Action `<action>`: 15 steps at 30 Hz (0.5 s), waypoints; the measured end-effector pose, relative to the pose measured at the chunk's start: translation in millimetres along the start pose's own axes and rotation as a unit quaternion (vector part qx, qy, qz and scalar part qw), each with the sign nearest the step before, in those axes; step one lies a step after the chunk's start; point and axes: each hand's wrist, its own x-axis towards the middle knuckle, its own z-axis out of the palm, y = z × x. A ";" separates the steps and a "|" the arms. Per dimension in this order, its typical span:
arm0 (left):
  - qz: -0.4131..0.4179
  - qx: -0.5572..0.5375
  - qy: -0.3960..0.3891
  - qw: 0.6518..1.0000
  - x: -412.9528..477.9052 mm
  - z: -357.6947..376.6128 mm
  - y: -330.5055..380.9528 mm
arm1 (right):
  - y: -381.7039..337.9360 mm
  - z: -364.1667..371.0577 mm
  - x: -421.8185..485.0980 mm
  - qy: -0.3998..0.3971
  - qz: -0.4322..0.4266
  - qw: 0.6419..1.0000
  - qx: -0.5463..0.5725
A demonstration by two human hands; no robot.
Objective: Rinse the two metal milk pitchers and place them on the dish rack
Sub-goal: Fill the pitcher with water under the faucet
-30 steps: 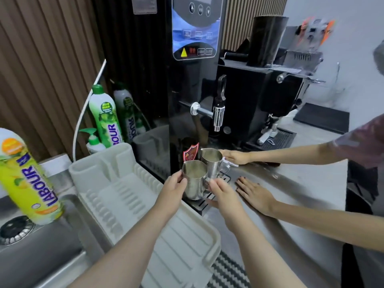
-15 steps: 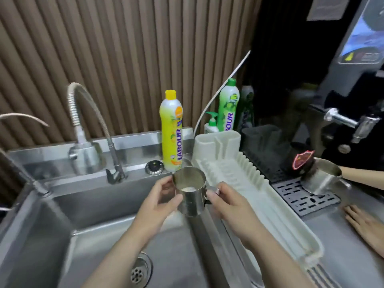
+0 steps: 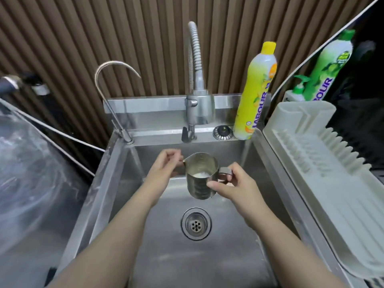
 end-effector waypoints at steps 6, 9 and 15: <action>-0.074 0.105 0.055 0.990 97.5 16.6 4.0 | 4.1 7.7 16.2 0.034 -0.014 0.999 0.012; -0.062 0.156 0.050 0.984 126.3 24.4 0.7 | 7.0 9.8 18.9 0.061 -0.021 0.998 0.012; -0.045 0.209 0.097 0.972 153.9 21.7 -19.2 | 8.7 17.4 18.1 0.084 -0.017 0.996 -0.004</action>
